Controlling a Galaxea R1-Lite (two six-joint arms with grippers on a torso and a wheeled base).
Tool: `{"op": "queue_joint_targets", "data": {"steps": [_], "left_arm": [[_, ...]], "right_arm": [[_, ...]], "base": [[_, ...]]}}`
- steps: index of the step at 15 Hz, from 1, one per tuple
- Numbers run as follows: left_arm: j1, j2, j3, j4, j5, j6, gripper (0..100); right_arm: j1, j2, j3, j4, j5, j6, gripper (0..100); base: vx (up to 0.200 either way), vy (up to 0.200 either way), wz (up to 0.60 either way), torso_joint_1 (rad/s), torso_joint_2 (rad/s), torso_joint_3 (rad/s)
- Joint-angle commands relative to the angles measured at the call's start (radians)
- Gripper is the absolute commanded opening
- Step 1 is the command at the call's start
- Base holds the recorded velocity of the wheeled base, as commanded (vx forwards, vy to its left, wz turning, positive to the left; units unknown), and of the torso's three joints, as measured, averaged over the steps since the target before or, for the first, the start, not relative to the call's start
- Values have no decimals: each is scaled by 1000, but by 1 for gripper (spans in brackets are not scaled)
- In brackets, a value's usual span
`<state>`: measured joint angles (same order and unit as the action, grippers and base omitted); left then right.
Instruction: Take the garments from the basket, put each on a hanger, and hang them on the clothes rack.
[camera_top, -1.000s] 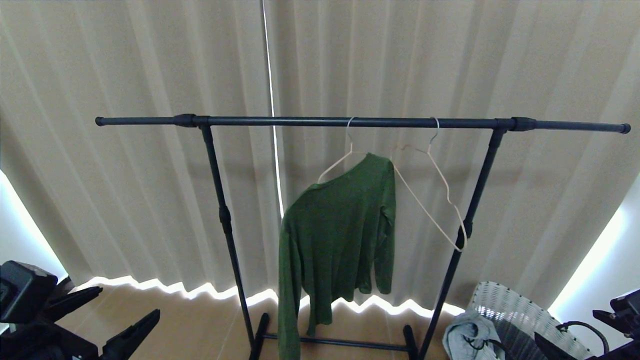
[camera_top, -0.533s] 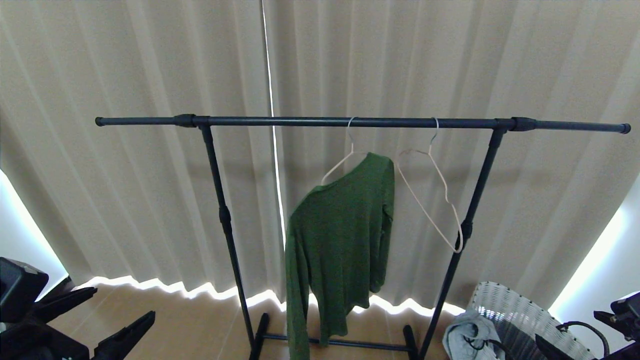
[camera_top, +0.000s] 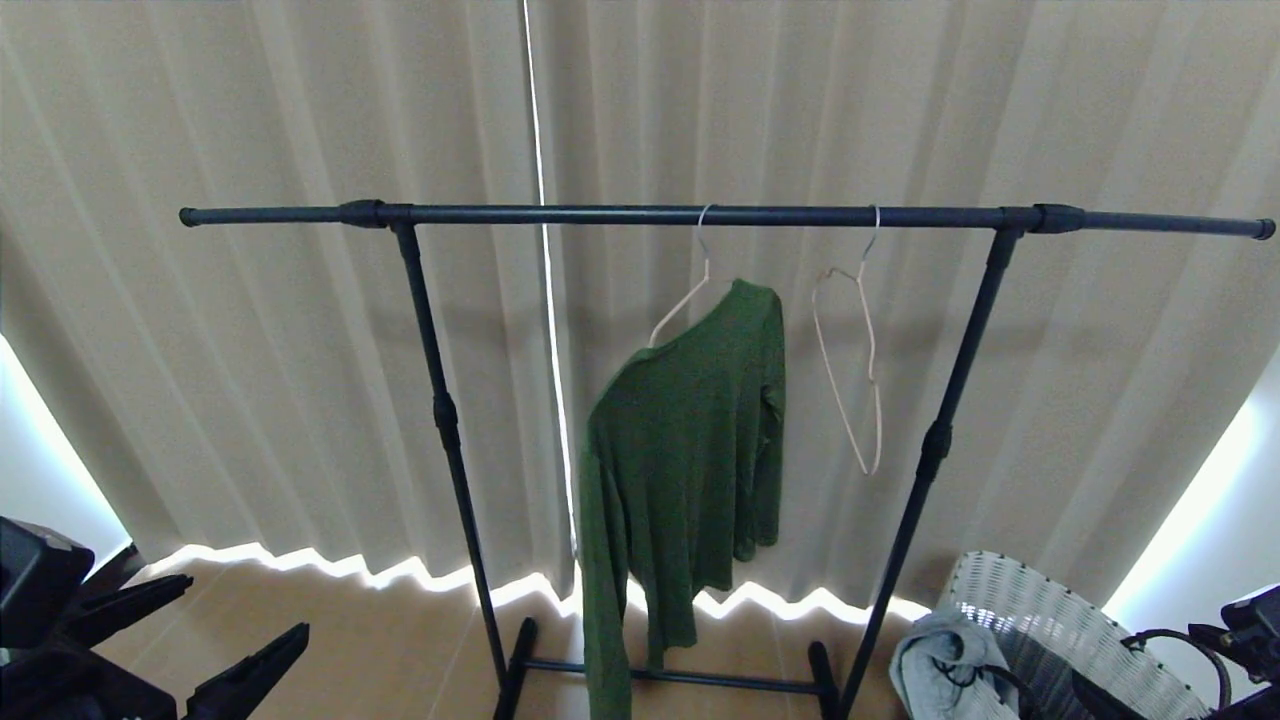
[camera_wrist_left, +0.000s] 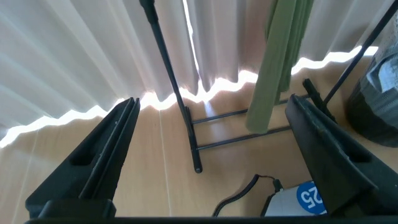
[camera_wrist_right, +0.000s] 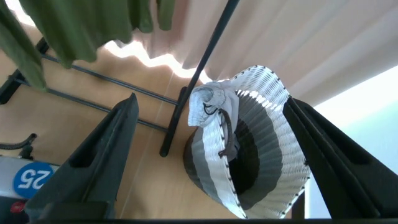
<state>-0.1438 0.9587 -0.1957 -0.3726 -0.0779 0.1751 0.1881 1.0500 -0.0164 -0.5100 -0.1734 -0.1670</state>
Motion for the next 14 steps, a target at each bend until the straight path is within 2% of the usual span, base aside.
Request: {"op": "queue_joint_targets", "data": {"steps": [1, 14], "left_arm": [[0, 3, -1, -2, 0, 0, 100], [0, -3, 12, -5, 0, 11, 100]], "right_arm": [[1, 2, 0, -1, 0, 0, 100], [1, 2, 7, 2, -1, -2, 100]], "base": [[0, 0, 0, -207, 491, 271], [0, 0, 0, -177, 482, 301]]}}
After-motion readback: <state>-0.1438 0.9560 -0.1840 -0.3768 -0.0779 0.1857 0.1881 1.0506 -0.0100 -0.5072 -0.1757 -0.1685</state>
